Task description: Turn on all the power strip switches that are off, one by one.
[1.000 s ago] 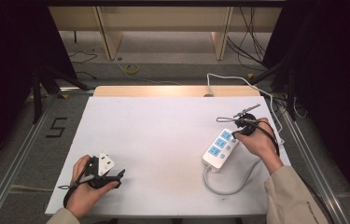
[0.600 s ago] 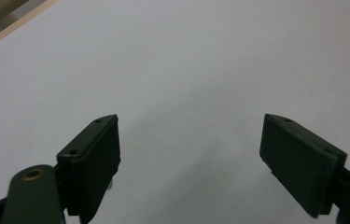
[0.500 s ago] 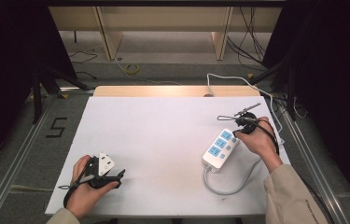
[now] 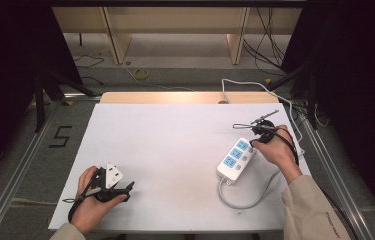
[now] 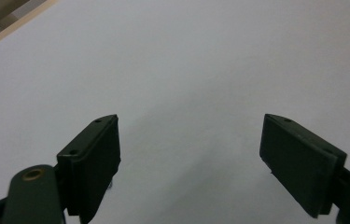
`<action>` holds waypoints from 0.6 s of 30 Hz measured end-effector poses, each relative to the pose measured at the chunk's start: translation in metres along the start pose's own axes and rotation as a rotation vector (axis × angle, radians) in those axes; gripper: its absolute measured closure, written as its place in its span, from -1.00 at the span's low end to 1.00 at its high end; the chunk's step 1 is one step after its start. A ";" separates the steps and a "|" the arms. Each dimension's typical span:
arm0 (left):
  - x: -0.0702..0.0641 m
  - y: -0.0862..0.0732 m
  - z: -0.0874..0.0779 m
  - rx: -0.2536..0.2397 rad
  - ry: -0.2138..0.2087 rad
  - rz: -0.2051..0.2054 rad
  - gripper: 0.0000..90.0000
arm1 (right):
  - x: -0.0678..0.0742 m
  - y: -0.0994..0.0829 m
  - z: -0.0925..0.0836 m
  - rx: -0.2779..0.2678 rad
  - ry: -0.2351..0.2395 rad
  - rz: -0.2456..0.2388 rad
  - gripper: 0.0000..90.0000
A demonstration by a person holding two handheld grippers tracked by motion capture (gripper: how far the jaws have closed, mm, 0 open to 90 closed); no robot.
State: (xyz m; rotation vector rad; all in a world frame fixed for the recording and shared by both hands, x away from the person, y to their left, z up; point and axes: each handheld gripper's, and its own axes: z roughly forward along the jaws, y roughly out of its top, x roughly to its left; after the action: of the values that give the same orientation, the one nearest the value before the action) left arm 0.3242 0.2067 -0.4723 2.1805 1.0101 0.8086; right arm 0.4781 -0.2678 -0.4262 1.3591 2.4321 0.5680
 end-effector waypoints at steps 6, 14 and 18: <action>0.000 0.000 0.000 0.001 -0.002 0.001 -0.55 | 0.001 0.000 0.002 0.010 0.004 -0.006 1.00; -0.001 0.000 0.000 0.004 -0.005 0.001 -0.55 | 0.002 0.000 0.004 0.022 0.009 -0.011 1.00; 0.000 0.000 0.000 0.005 -0.006 0.001 -0.55 | 0.004 0.000 0.005 0.030 0.010 -0.016 1.00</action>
State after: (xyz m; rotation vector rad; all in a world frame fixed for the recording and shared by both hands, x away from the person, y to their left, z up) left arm 0.3242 0.2063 -0.4726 2.1866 1.0086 0.8008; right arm 0.4784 -0.2636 -0.4304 1.3503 2.4669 0.5380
